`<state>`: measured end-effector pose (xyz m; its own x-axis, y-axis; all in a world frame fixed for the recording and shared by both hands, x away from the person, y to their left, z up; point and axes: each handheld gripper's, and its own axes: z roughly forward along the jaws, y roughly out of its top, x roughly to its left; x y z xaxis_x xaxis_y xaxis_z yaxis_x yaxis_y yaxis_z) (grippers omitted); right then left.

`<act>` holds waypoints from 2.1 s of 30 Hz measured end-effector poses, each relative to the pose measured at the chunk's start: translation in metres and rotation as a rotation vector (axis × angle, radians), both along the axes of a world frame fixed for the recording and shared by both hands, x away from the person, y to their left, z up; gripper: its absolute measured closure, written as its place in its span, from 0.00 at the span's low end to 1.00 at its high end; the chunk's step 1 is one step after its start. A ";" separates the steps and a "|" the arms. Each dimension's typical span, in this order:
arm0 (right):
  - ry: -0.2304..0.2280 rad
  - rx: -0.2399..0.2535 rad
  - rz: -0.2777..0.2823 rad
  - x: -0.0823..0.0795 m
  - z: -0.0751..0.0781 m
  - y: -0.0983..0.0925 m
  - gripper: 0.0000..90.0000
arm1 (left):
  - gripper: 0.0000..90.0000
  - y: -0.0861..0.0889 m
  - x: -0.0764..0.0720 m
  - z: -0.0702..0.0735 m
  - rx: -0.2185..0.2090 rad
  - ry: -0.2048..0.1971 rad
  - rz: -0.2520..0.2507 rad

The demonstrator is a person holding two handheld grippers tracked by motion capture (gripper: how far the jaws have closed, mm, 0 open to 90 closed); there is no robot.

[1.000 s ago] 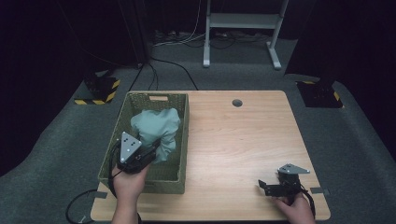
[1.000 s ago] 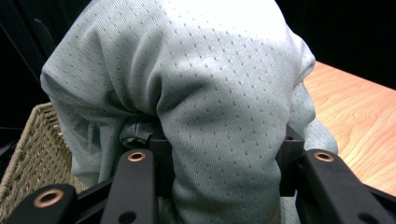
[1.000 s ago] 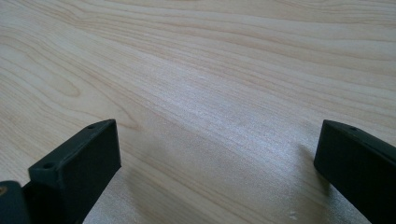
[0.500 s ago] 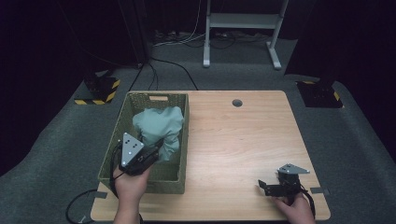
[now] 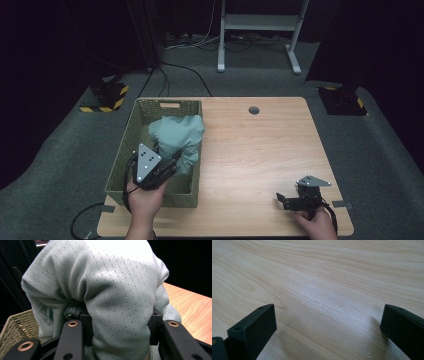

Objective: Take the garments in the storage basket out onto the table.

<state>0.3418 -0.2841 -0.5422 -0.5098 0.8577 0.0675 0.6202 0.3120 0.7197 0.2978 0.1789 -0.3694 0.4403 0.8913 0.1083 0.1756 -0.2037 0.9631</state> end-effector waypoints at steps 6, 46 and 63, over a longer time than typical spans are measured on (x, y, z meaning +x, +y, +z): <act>-0.003 -0.012 0.000 0.000 0.000 0.001 0.00 | 0.62 -0.006 -0.003 0.002 -0.006 -0.013 -0.014; -0.005 -0.022 -0.003 0.000 0.000 0.002 0.00 | 0.62 -0.063 -0.021 0.013 -0.026 -0.096 -0.176; -0.009 -0.051 -0.006 -0.001 -0.001 0.005 0.00 | 0.62 -0.089 -0.012 0.012 -0.030 -0.089 -0.253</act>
<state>0.3410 -0.2788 -0.5428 -0.5054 0.8627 0.0188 0.6157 0.3452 0.7084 0.2854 0.0902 -0.3578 0.6395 0.7574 0.1319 0.0372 -0.2019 0.9787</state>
